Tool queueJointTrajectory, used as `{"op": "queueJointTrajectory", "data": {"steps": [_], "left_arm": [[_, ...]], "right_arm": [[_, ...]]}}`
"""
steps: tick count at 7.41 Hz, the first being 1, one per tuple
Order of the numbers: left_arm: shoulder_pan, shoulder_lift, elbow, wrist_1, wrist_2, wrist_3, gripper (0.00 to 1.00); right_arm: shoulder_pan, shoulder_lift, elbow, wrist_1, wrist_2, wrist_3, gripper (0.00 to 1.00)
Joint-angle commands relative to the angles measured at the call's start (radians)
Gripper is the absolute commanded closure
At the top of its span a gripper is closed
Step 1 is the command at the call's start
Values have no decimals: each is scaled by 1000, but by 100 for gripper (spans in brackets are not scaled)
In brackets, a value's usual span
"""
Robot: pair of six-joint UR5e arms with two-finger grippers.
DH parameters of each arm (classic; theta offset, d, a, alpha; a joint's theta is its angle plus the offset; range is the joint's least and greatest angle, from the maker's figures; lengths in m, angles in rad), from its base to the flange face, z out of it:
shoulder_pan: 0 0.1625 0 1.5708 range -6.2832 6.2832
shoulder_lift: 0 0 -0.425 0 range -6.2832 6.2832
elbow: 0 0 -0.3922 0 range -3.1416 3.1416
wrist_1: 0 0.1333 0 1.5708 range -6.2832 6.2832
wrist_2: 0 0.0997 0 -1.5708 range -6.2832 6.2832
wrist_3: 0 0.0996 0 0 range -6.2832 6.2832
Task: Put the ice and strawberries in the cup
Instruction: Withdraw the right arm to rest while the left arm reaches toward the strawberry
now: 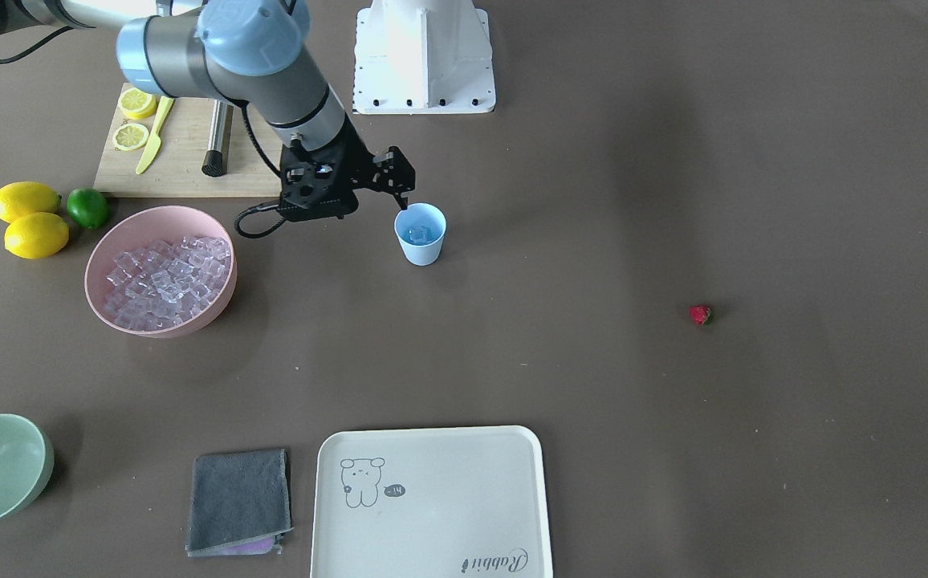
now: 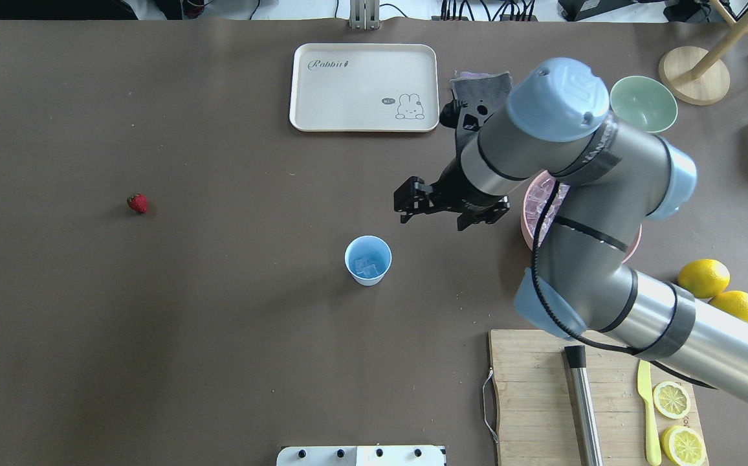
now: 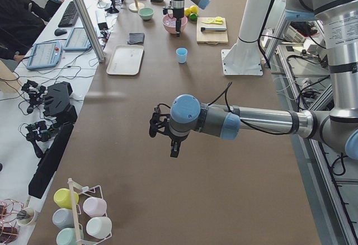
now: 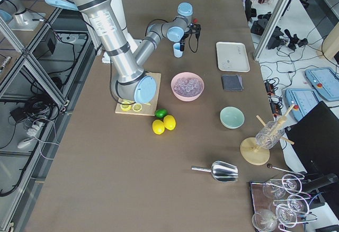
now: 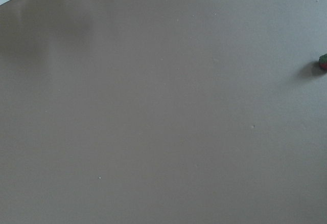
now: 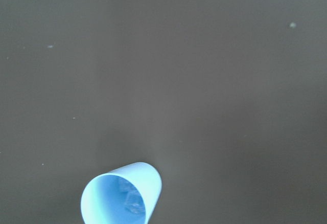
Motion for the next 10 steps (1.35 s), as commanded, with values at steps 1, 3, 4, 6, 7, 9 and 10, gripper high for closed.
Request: {"op": "queueJointTrajectory", "data": {"steps": [1,3,4,6,7,9,10], "left_arm": [[140,-124,2,-28,30,-268,3],[313,-256,1,-42,177,-647,3],[359,-266,8,-83,188,-738,3],[522,-370,68,-149,307,-991,3],[597,-396,89,-157,414,-1048,3],[660,-399,138,-201,476,-1081,3],[683,-404,230,-322,506,-1087,3]], "right_arm": [[137,-109,54,-60,96,-197,0],[263,-223,76,-125,127,-494,0],[327,-273,76,-155,148,-629,0],[415,-381,74,-170,151,-852,0],[443,-401,76,-170,153,-883,0],[501,-442,77,-170,170,-948,0],[509,-444,76,-172,170,-957,0]]}}
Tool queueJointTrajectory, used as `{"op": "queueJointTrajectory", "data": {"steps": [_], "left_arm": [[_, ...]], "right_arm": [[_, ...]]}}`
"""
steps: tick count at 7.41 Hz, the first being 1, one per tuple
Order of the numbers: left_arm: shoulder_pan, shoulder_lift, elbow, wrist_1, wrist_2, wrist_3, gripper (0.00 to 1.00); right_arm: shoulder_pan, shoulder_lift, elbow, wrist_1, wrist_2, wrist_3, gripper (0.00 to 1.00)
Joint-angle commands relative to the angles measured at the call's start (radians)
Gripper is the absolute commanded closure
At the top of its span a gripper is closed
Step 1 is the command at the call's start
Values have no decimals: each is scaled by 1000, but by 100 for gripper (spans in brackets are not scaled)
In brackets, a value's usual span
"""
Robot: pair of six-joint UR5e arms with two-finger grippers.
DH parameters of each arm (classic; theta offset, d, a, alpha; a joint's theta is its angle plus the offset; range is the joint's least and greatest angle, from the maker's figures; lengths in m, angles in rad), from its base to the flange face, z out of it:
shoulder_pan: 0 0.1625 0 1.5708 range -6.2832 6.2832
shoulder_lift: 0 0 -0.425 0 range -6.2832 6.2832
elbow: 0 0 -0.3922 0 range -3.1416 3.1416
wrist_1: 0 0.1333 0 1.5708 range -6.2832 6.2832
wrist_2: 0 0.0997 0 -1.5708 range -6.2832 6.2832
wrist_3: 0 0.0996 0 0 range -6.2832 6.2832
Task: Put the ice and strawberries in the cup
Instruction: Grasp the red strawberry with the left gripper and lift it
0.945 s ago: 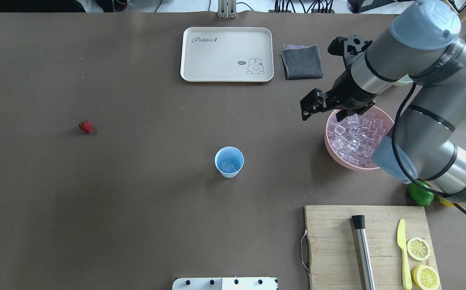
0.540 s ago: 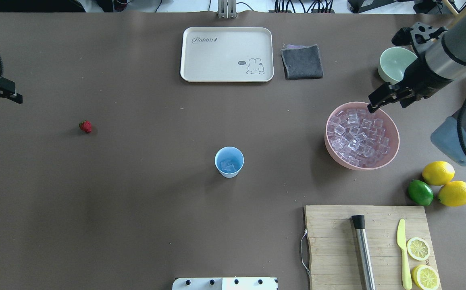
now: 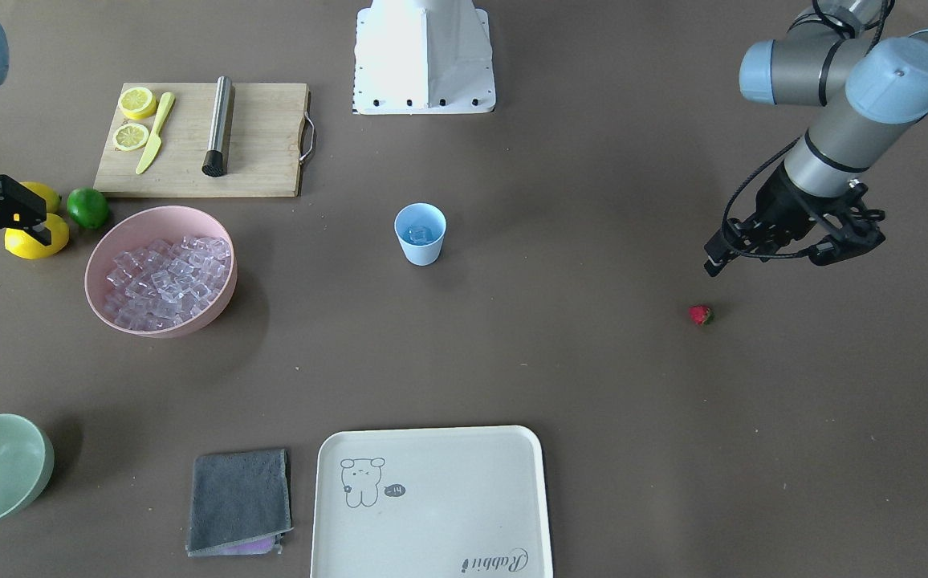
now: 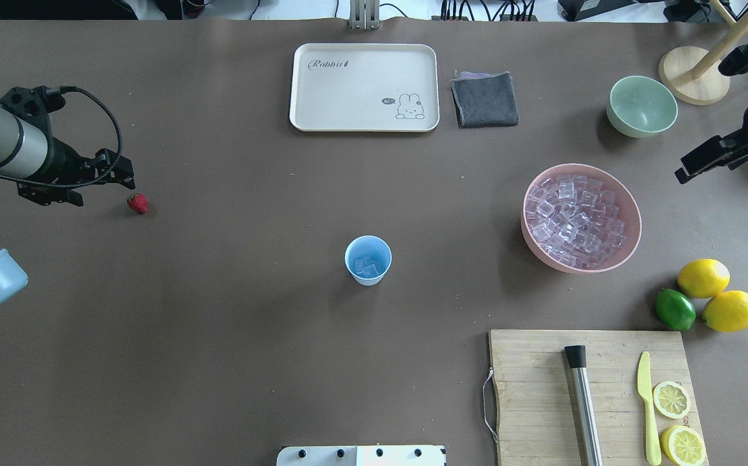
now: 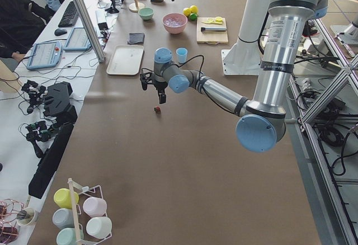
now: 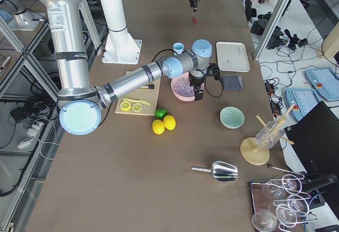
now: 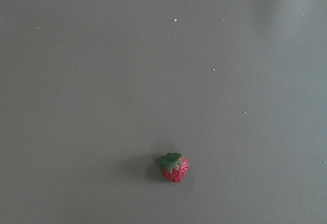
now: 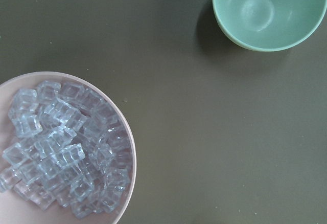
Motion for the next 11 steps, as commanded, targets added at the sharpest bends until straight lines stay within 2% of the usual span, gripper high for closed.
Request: {"op": "queueJointTrajectory", "data": {"steps": [1,7,10,11], "left_arm": [[34,-35,162,-164,46,-17,5],[37,-84,226,-167,47,-18,12],[49,-84,234,-166,49,-33,25],[57,-84,244,-167,49,-35,27]], "right_arm": [[23,-15,-1,-1,4,-26,0],[23,-33,7,1,4,-28,0],[23,-44,15,1,4,-30,0],[21,-44,15,1,4,-30,0]]}}
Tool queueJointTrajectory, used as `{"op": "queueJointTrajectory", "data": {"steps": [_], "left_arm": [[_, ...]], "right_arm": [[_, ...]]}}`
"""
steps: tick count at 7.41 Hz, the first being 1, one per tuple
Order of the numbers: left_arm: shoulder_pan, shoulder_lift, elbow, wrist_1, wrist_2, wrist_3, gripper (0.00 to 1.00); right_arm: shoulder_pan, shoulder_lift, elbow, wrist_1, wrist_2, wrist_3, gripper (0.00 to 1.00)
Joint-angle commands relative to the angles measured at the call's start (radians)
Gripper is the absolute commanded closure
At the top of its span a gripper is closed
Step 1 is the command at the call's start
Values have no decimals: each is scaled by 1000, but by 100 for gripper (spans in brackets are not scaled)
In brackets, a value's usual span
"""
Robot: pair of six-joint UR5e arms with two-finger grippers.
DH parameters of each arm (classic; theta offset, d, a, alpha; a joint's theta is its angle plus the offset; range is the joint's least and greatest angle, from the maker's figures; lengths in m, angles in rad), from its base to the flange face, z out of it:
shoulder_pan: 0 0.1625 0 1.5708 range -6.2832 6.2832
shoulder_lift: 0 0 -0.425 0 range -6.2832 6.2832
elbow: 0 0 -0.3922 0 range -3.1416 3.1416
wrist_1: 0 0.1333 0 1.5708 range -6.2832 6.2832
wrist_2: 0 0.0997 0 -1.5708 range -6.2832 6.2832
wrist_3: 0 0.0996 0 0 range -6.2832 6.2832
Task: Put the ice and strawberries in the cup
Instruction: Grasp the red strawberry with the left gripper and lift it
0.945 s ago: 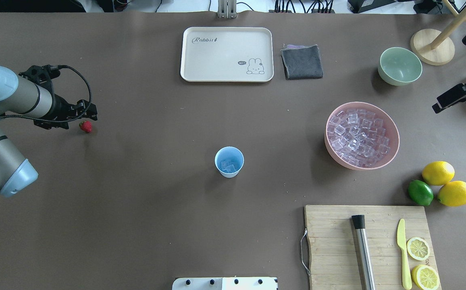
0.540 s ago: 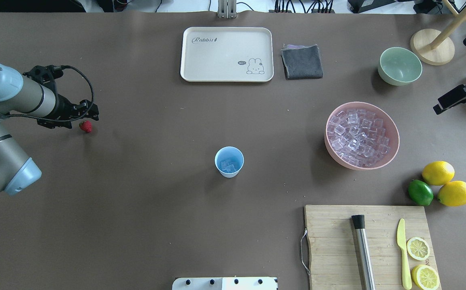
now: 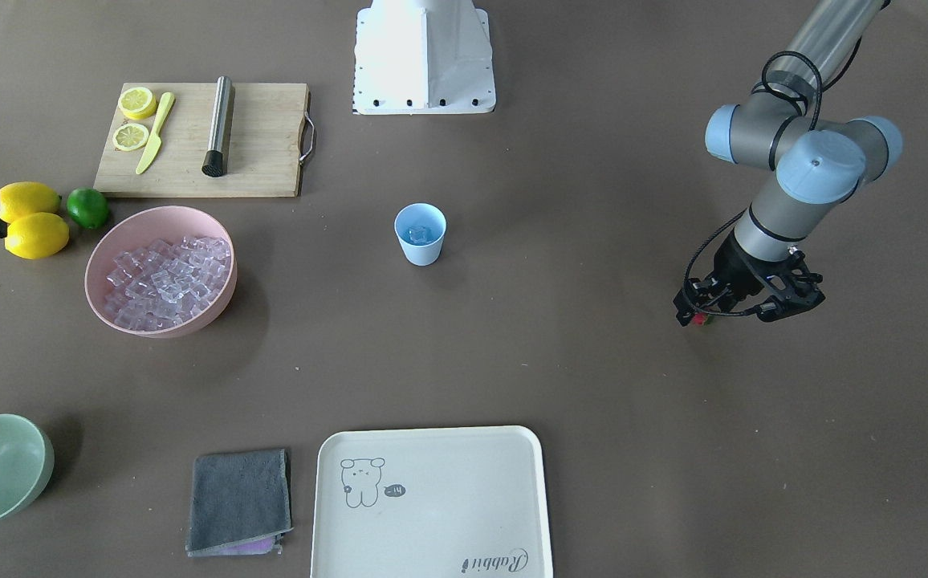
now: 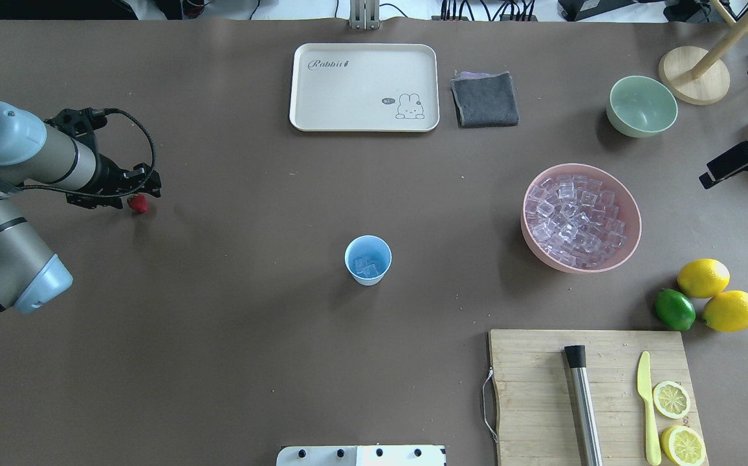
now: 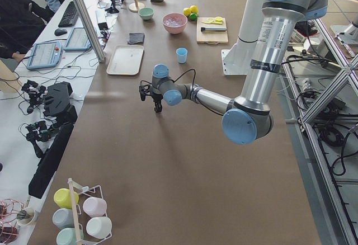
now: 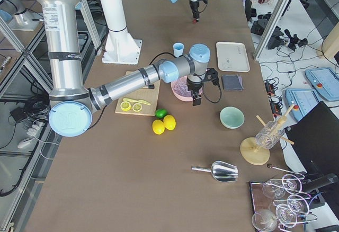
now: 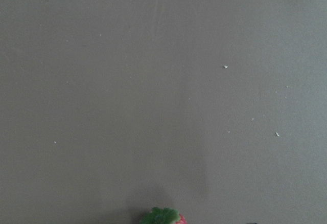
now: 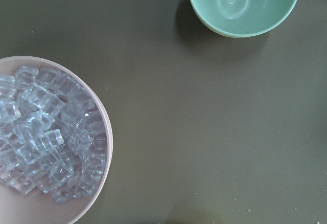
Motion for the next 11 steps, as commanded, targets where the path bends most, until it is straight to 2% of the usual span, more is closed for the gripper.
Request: {"op": "queueJointTrajectory", "data": {"steps": [1,2,3,5,7,8,9,10,11], "left_arm": [[9,0,6,-1,0,-10,34],[9,0,6,0,0,-33,52],[9,-2,2,0,0,-73,100],[3,-5,-32,13,-12,-68,100],[4,-9,-186,116,-69,-123,100],[11,-41,-243,140,-66,-257,100],[71,-68,-285,146,-52,-353,100],[149,-116,-302,166,42,-445,100],[208,-235,-310,306,92,-496,100]], "right_arm": [[-2,-2,1,0,0,0,0],[-2,-2,1,0,0,0,0],[-2,-2,6,0,0,1,0],[-2,-2,7,0,0,0,0],[-2,-4,6,0,0,1,0],[-2,-7,1,0,0,0,0],[-3,-7,-6,0,0,-21,0],[-2,-8,-6,-2,0,-32,0],[-2,-20,-2,0,0,-32,0]]}}
